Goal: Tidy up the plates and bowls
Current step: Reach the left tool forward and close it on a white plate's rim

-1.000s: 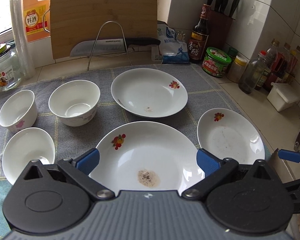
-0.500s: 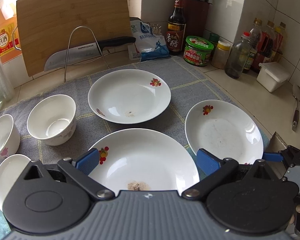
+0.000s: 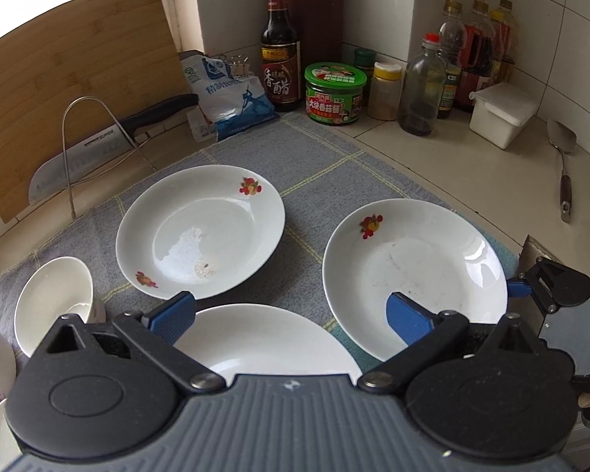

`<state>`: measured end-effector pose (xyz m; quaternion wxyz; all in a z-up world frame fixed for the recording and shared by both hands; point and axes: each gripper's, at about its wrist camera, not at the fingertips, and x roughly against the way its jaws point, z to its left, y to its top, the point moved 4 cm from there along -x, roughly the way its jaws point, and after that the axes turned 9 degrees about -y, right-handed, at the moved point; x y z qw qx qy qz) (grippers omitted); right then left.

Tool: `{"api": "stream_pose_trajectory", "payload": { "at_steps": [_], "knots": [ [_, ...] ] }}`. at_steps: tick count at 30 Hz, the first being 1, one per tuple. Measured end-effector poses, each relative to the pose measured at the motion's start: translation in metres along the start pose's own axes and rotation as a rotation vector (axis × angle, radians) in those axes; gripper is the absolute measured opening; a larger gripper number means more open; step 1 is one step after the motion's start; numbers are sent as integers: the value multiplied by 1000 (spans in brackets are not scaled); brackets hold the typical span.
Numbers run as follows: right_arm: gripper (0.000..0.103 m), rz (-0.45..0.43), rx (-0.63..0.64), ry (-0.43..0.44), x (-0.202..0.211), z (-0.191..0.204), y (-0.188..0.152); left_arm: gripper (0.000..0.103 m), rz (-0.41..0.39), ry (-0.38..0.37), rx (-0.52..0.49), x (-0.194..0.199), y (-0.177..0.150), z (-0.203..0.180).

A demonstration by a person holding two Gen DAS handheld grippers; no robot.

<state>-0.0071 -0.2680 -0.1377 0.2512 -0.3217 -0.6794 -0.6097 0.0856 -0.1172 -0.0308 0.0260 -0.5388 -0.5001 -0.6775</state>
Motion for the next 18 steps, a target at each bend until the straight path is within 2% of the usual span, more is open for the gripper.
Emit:
{"api": "stream_pose_trajectory", "payload": {
  "at_steps": [9, 18],
  "knots": [
    [103, -65, -16, 5, 3, -2, -7, 102, 24, -55, -79, -24, 13, -6],
    [103, -142, -7, 16, 5, -4, -14, 102, 44, -108, -118, -52, 31, -17]
  ]
}}
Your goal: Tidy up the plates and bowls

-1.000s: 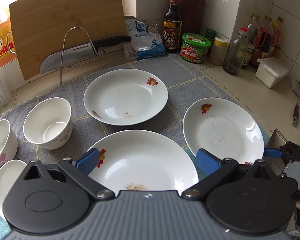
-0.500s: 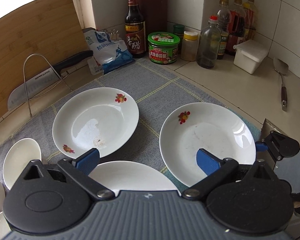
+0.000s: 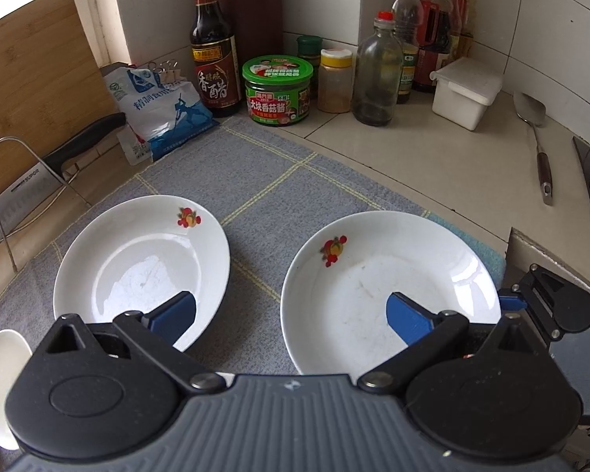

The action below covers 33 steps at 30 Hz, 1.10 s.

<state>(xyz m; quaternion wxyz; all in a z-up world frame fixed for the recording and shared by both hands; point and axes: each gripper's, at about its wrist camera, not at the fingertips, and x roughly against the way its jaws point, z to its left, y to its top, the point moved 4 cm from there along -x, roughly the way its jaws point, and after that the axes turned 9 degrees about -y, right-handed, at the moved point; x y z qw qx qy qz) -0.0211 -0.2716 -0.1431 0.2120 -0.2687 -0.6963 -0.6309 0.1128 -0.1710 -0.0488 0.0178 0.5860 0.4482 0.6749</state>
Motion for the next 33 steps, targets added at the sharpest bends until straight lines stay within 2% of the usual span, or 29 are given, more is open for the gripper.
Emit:
{"api": "stream_pose_trajectory", "payload": {
  "at_steps": [8, 10, 15, 17, 22, 33],
  "knots": [
    [103, -57, 4, 9, 3, -1, -5, 102, 49, -64, -31, -36, 19, -10],
    [103, -62, 7, 10, 3, -2, -6, 101, 77, -105, -34, -46, 22, -13],
    [103, -65, 17, 22, 3, -4, -5, 87, 142, -177, -57, -68, 29, -17],
    [103, -64, 19, 24, 3, -5, -5, 86, 174, -186, -49, -77, 30, -15],
    [103, -60, 24, 30, 2, -5, -4, 75, 244, -201, -46, -93, 34, -10],
    [103, -36, 36, 38, 1, -5, -1, 74, 319, -269, -69, -103, 42, -8]
  ]
}}
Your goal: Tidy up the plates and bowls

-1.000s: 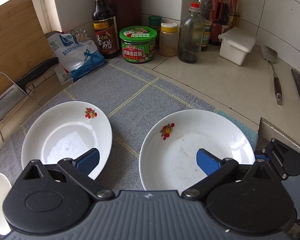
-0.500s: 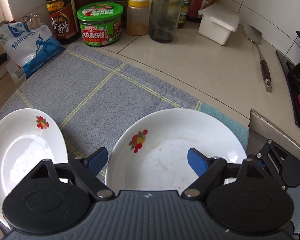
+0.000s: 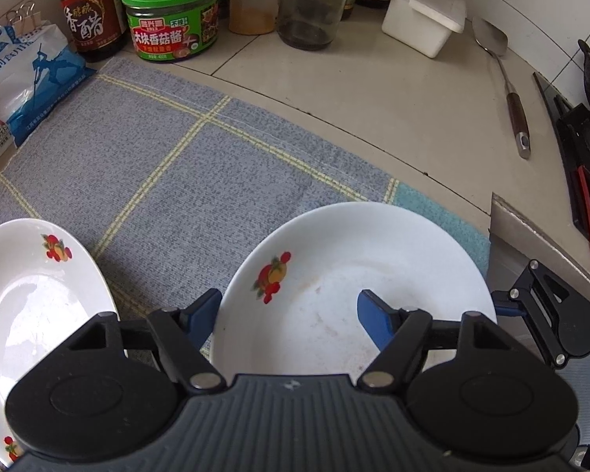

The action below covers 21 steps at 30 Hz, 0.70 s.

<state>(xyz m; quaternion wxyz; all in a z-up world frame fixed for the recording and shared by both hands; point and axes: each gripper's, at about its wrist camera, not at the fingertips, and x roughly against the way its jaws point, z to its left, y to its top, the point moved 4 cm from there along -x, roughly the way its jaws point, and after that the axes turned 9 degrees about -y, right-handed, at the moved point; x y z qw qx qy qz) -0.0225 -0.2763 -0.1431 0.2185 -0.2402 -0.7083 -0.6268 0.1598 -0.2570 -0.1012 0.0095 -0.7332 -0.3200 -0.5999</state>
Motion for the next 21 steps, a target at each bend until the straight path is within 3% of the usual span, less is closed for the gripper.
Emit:
{"api": "stream_pose_trajectory", "payload": {
  "at_steps": [13, 21],
  "knots": [
    [103, 52, 24, -3, -2, 1, 5, 72, -10, -16, -2, 2, 0, 0],
    [103, 43, 52, 4, -7, -7, 19, 72, -56, -11, 5, 13, 11, 6]
  ]
}}
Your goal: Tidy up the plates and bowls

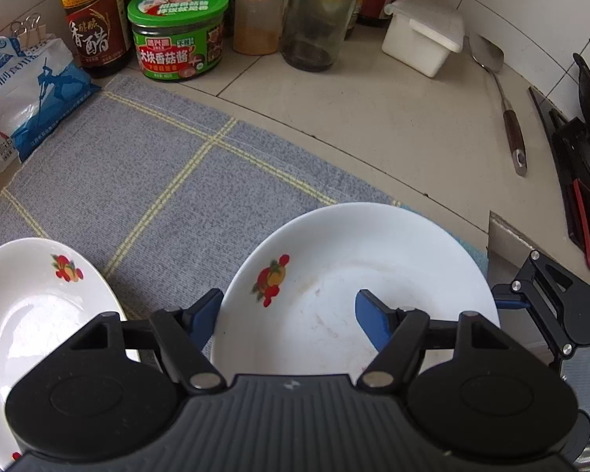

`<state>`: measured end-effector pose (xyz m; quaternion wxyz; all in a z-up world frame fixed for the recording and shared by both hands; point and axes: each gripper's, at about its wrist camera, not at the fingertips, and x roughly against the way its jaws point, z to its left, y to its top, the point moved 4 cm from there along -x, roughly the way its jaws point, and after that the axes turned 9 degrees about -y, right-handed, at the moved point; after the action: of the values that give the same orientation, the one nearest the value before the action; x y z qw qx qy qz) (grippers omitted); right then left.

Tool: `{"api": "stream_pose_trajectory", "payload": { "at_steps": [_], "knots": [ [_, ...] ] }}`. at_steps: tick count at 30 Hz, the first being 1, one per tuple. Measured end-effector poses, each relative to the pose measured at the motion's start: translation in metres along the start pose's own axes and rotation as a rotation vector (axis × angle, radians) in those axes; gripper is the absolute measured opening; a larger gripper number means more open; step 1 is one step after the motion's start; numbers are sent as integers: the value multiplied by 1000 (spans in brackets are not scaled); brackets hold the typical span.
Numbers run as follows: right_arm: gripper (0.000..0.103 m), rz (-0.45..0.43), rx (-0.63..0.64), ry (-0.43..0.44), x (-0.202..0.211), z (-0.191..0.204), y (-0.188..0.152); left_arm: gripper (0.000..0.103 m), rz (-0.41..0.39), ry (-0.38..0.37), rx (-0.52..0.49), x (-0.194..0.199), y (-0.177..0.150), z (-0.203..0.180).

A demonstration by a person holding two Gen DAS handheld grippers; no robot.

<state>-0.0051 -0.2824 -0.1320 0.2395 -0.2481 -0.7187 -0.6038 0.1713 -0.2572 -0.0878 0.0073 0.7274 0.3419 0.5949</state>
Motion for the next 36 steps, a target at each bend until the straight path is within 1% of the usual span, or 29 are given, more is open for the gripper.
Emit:
{"api": "stream_pose_trajectory", "payload": {
  "at_steps": [7, 14, 24, 32, 36],
  "knots": [
    [103, -10, 43, 0, -20, -16, 20, 72, -44, 25, 9, 5, 24, 17],
    [103, -3, 30, 19, -45, -36, 36, 72, -69, 49, 17, 0, 43, 39],
    [103, 3, 8, 13, -72, -58, 51, 72, -91, 66, 23, -16, 66, 62],
    [103, 23, -6, 14, -84, -62, 52, 72, -90, 69, 41, -27, 71, 71],
    [103, 27, -3, 10, -87, -61, 52, 72, -94, 77, 20, -26, 71, 69]
  ]
}}
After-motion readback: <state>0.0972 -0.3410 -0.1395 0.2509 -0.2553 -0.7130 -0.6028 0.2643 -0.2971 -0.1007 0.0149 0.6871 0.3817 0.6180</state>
